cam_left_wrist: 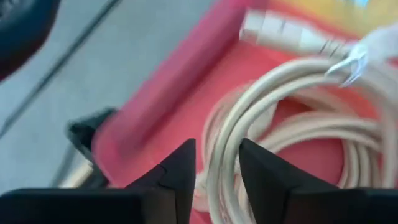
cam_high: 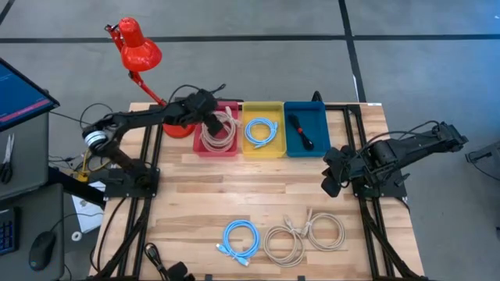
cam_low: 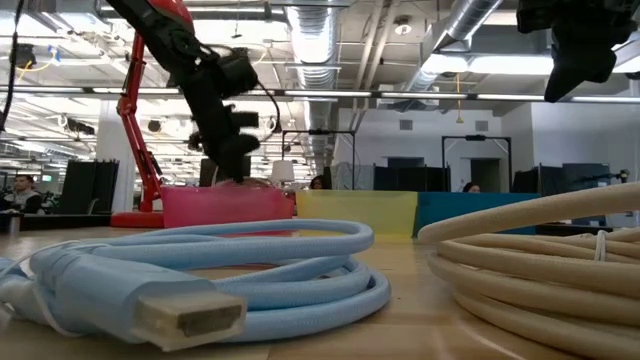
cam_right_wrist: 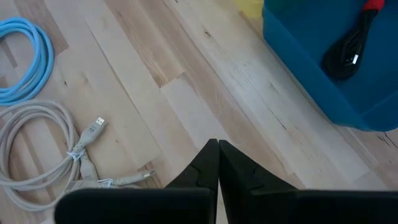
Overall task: Pick & Place USB Port
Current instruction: Put the left brown charger cable into the red bin, then put the bottom blue charger cable into the yellow bin
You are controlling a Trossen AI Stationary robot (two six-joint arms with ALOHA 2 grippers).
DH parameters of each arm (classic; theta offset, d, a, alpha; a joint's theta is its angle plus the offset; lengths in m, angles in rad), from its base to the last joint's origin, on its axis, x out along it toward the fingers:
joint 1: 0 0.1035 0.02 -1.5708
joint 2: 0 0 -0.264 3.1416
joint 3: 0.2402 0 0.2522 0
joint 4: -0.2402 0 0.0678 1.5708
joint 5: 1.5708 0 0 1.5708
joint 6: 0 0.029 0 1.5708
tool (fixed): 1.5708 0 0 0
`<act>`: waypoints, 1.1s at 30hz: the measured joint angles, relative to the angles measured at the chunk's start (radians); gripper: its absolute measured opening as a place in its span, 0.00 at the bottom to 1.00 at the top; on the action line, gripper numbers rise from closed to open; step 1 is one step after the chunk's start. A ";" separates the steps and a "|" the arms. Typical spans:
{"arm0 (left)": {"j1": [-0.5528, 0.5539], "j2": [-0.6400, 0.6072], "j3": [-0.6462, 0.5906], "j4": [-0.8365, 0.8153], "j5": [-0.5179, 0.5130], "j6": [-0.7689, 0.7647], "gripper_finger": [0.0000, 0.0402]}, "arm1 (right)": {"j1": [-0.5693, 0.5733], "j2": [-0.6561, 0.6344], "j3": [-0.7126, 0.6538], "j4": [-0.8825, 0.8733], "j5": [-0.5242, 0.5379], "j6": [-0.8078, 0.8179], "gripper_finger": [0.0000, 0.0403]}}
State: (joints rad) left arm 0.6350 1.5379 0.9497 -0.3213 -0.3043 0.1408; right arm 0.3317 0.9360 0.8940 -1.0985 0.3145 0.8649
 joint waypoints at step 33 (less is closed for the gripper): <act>-0.520 -0.558 0.001 -0.020 0.142 -0.154 0.01 | 0.000 0.001 0.000 0.223 -0.025 -0.009 0.00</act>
State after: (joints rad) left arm 0.1147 0.9803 0.9504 -0.3412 -0.1620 -0.0131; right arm 0.3317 0.9370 0.8940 -0.8753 0.2892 0.8564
